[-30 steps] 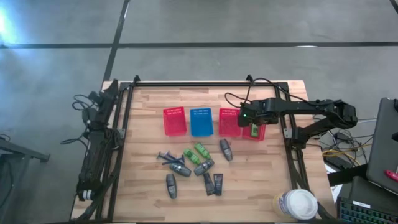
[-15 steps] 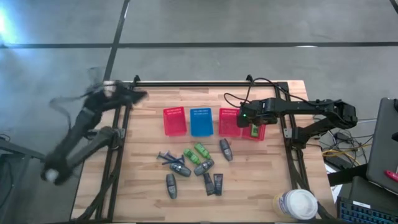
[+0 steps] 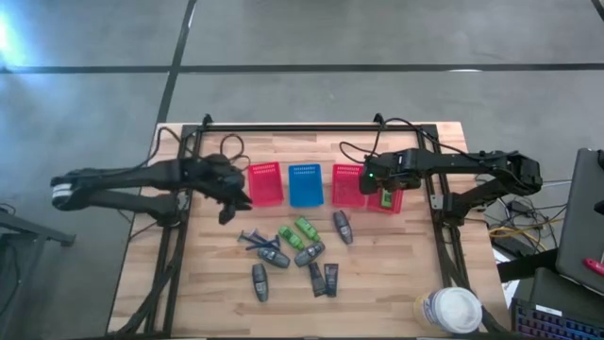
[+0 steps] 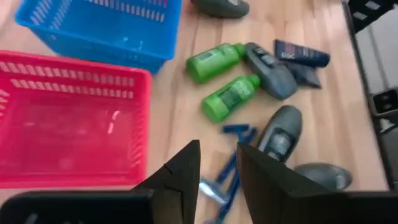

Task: Pick & Place Travel size toiletries
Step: Put the blue razor into the left red bin

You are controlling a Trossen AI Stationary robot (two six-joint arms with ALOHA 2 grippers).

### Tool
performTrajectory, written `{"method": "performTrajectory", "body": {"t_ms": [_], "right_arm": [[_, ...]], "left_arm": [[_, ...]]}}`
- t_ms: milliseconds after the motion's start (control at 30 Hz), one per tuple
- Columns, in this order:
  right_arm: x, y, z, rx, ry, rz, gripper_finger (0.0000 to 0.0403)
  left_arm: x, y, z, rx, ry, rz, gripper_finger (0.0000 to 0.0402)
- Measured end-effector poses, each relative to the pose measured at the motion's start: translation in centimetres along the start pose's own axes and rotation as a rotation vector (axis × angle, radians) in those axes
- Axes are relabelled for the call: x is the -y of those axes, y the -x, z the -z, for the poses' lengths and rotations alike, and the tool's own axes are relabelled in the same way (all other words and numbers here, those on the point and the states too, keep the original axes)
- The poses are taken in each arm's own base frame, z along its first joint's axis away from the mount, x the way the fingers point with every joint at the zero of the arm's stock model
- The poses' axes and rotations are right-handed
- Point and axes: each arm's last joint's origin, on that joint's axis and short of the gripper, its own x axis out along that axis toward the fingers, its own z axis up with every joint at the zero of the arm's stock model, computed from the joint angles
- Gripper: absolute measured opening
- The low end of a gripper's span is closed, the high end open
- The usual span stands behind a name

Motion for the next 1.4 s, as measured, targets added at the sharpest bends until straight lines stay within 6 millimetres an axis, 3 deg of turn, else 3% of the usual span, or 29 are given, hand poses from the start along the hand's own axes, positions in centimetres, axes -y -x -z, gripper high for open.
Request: {"method": "performTrajectory", "body": {"t_ms": [233, 433, 567, 700, 867, 1000, 1167, 1400], "right_arm": [[0.0, 0.0, 0.0, -0.001, 0.046, 0.003, 0.0302], [0.0, 0.0, 0.0, -0.002, 0.084, 0.004, 0.0290], [0.1, 0.0, 0.0, -0.003, 0.095, 0.007, 0.0299], [0.1, 0.0, 0.0, -0.005, 0.139, 0.009, 0.0317], [0.1, 0.0, 0.0, -0.006, 0.176, 0.009, 0.0337], [0.1, 0.0, 0.0, -0.006, 0.199, 0.009, 0.0351], [0.1, 0.0, 0.0, -0.006, 0.228, 0.009, 0.0359], [0.1, 0.0, 0.0, -0.006, 0.260, 0.009, 0.0345]], "left_arm": [[-0.3, -1.7, 1.2, -0.146, 0.260, 0.024, 0.0110], [-0.9, -3.1, 1.8, -0.197, 0.132, -0.014, 0.0110], [-0.7, -3.9, 1.1, -0.152, 0.164, 0.064, 0.0110], [0.6, -4.7, 1.6, -0.210, 0.067, 0.141, 0.0110], [3.7, -5.8, 3.5, -0.345, -0.155, 0.231, 0.0110], [5.9, -6.5, 3.9, -0.340, -0.197, 0.164, 0.0114], [6.4, -7.3, 4.2, -0.308, -0.111, -0.043, 0.0161], [7.6, -9.0, 5.0, -0.380, -0.114, 0.032, 0.0220]]}}
